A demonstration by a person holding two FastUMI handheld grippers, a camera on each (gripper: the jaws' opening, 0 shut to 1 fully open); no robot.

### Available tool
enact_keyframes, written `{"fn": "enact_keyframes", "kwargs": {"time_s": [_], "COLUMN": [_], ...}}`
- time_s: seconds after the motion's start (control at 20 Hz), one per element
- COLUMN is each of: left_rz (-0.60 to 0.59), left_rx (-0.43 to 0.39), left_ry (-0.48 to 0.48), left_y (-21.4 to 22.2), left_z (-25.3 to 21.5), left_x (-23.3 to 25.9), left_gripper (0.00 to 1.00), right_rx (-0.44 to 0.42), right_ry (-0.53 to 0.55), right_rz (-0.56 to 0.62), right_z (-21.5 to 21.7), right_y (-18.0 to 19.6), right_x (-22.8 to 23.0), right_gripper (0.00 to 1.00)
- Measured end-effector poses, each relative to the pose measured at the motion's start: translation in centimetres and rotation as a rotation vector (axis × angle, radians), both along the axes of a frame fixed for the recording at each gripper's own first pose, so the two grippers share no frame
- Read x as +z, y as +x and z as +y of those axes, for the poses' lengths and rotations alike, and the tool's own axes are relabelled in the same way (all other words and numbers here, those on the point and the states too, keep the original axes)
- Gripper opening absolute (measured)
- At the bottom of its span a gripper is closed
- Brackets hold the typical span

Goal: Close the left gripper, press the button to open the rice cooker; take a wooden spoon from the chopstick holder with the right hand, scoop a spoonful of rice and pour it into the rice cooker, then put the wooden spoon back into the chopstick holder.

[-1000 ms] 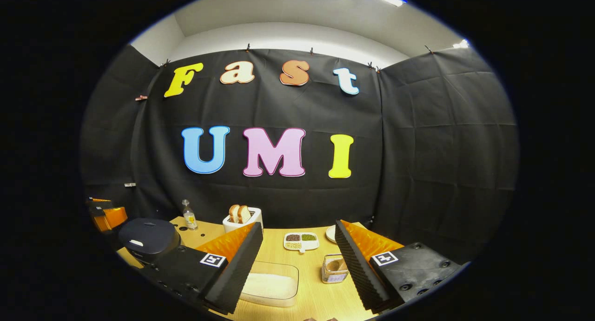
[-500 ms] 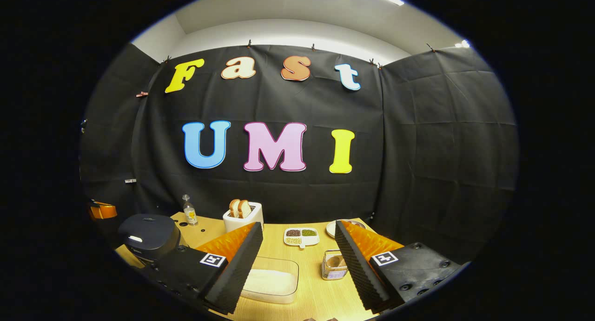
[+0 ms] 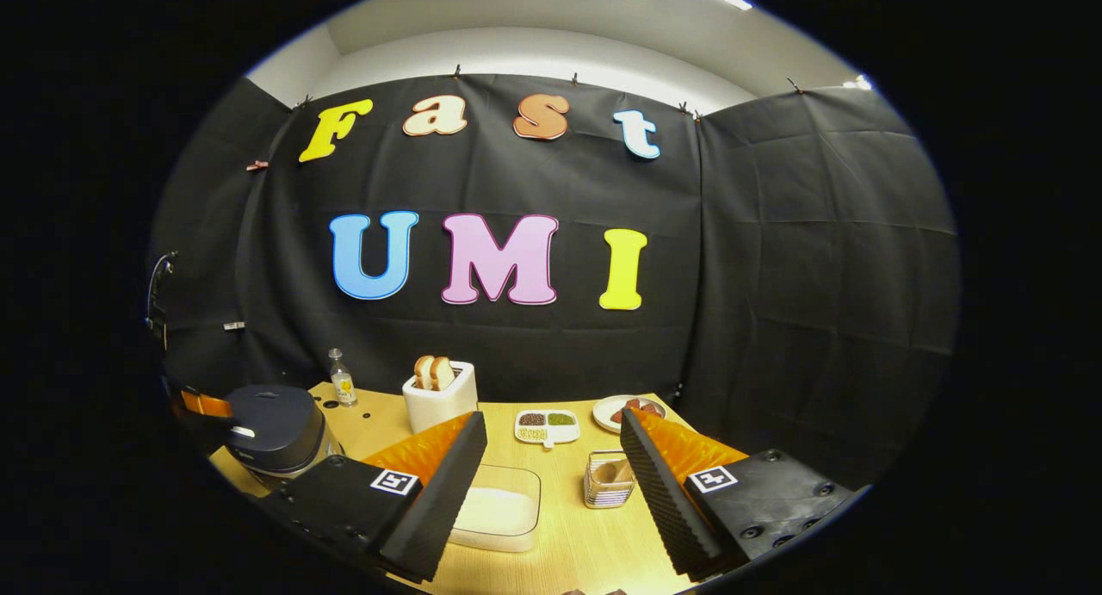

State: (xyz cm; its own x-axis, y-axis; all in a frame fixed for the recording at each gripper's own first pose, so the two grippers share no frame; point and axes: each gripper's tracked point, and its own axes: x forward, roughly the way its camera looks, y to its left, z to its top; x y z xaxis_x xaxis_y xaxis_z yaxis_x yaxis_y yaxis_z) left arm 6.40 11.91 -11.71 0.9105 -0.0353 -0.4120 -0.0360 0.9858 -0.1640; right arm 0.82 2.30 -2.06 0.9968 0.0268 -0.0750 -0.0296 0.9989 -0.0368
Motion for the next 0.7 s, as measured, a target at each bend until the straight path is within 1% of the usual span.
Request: {"fn": "enact_keyframes", "kwargs": {"time_s": [0.15, 0.3, 0.45, 0.7], "left_rz": [0.051, 0.068, 0.101, 0.117], "left_rx": [-0.029, -0.044, -0.041, -0.03], "left_ry": [-0.017, 0.01, 0.036, 0.032], "left_y": [0.1, 0.0, 0.1, 0.0], "left_z": [-1.0, -1.3, -1.2, -1.0], "left_x": [-1.4, -2.2, -2.5, -2.8], "left_gripper": [0.06, 0.06, 0.07, 0.07], "right_rx": [-0.017, -0.027, -0.025, 0.0], "right_ry": [-0.001, 0.003, 0.003, 0.002], "right_rz": [0.002, 0.003, 0.008, 0.01], "right_z": [-0.4, -0.4, -0.1, 0.5], "right_y": [-0.2, -0.2, 0.0, 0.2], "right_x": [-0.1, -0.3, -0.5, -0.3], "right_gripper": [0.98, 0.98, 0.98, 0.98]}}
